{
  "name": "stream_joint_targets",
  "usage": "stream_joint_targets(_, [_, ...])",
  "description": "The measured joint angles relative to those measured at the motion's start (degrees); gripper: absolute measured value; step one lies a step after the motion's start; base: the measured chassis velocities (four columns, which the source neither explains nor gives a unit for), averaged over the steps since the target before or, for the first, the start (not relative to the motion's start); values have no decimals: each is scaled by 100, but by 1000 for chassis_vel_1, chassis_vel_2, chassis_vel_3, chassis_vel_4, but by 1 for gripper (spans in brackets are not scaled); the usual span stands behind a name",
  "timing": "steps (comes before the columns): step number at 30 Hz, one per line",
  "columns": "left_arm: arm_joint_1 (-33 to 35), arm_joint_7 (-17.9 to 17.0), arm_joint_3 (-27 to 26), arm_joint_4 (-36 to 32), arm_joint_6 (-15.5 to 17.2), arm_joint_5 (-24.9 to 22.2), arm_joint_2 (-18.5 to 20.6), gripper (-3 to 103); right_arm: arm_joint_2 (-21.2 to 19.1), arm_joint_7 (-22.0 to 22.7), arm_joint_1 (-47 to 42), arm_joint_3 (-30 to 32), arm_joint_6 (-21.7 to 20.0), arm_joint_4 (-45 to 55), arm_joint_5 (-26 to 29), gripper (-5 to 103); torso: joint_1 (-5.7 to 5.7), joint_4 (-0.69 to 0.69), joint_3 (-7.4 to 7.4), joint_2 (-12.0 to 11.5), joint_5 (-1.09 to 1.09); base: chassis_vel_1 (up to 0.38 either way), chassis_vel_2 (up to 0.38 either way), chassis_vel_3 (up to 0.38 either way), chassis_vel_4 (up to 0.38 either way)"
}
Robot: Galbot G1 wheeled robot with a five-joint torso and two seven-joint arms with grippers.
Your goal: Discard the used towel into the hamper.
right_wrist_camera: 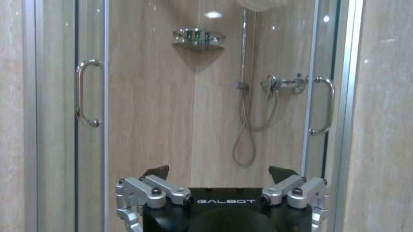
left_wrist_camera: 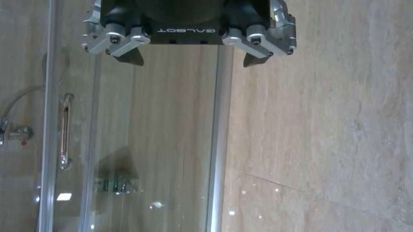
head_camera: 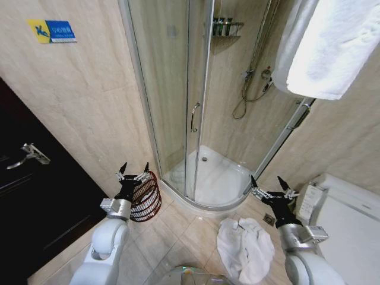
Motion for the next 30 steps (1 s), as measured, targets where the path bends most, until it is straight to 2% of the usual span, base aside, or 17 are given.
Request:
stream_joint_targets(3, [19, 62, 50, 16, -172, -4, -7, 100, -8, 35, 6, 18, 56, -2, -4, 100, 9, 0, 11, 18, 0, 0, 0, 0, 0])
stream_joint_targets(12, [150, 196, 39, 48, -368, 54, -50, 100, -46, 112, 91, 34, 53, -5, 31, 100, 10, 0, 13, 22, 0, 0, 0, 0, 0])
stream_joint_targets(30, [242, 205, 1, -89, -392, 57, -110, 100, -61, 221, 55, 45, 185, -2, 20, 100, 5, 0, 7, 11, 0, 0, 0, 0, 0])
